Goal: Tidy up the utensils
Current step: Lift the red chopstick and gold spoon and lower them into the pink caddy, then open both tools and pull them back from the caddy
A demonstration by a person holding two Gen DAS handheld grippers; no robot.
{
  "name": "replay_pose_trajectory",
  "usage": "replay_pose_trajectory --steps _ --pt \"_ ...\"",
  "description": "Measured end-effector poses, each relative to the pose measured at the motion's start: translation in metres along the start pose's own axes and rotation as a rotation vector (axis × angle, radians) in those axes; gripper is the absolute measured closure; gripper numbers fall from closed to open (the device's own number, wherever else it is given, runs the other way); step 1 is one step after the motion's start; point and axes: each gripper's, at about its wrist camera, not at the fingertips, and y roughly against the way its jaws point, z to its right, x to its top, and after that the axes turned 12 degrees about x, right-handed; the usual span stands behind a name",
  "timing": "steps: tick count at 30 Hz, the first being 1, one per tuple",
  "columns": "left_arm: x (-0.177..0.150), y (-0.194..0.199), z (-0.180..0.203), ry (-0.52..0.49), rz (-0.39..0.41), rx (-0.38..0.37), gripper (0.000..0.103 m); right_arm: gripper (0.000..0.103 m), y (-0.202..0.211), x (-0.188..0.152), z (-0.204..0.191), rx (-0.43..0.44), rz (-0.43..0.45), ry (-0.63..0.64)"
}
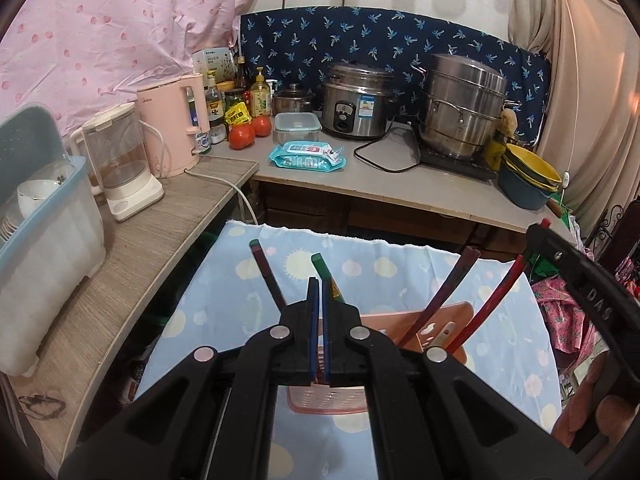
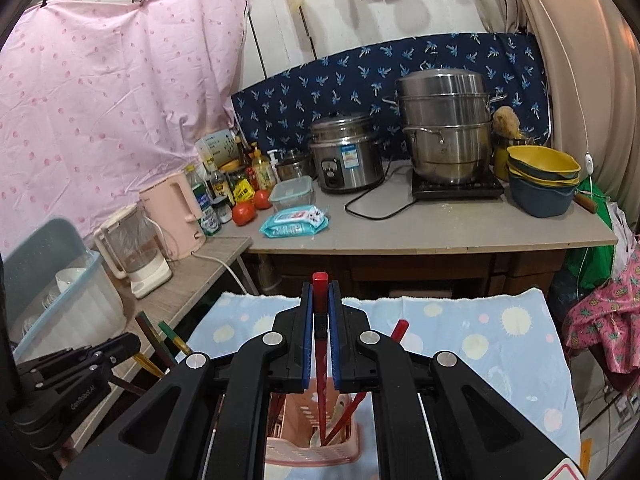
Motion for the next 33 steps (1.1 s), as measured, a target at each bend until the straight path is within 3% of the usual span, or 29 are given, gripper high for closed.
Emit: replay_pose_trajectory --steps 7,9,12,23,25,30,33 --pt "-0.001 0.001 0.002 0.007 0.01 0.018 0.097 0.092 -0.009 -0.008 -0.001 0.002 -0.035 0.014" --pt "-0.002 0.003 0.002 0.01 0.018 0.029 0.08 0.084 -0.006 -0.009 -0.002 -0.007 -0.026 0.02" --pt "-0.003 0.009 0.002 0.016 0.03 0.037 0.069 0.072 -0.001 -0.01 -0.004 -0.01 -0.012 0.022" --pt "-0.006 0.044 -0.004 0.041 0.072 0.034 0.056 0.056 0.031 -0.007 -0.008 -0.013 0.018 0.02" --pt "-0.011 0.053 -0.004 0.037 0.081 0.044 0.056 0.051 0.041 -0.011 -0.009 -0.008 0.016 0.011" --pt "-0.026 0.07 -0.006 0.034 0.083 0.066 0.044 0.051 0.058 -0.031 -0.016 -0.009 -0.025 0.011" --pt "-0.039 0.078 -0.006 0.023 0.075 0.083 0.043 0.048 0.067 -0.044 -0.021 -0.013 -0.055 0.015"
